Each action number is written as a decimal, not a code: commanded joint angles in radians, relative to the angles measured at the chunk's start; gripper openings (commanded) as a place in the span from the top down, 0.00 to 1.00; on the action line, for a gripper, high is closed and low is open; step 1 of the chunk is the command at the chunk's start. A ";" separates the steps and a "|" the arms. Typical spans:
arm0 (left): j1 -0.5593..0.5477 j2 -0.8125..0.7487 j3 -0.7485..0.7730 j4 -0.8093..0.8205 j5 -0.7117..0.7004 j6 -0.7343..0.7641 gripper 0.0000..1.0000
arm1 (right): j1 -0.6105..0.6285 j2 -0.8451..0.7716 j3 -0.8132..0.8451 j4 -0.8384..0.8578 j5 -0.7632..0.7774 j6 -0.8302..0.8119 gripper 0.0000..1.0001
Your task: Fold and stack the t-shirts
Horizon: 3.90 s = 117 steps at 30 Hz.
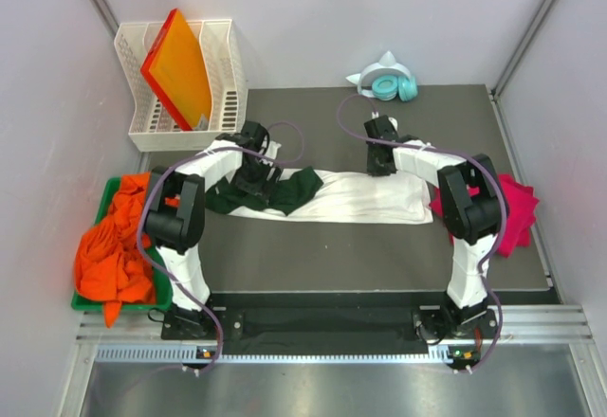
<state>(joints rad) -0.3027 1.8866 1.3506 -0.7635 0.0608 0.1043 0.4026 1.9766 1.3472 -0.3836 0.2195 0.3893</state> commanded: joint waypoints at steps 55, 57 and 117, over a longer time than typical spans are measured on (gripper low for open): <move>0.022 0.115 -0.028 -0.005 -0.073 0.009 1.00 | 0.008 -0.116 -0.201 -0.123 0.061 0.105 1.00; 0.016 0.150 0.023 -0.013 -0.076 0.009 1.00 | 0.018 -0.137 -0.221 -0.149 0.064 0.111 1.00; -0.138 0.717 1.060 -0.077 -0.031 0.032 0.84 | 0.612 -0.235 -0.031 -0.353 0.154 0.320 0.99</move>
<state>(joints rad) -0.5041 2.6408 2.4966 -0.8886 -0.0433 0.2249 1.0573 1.8565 1.2293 -0.6785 0.2272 0.7811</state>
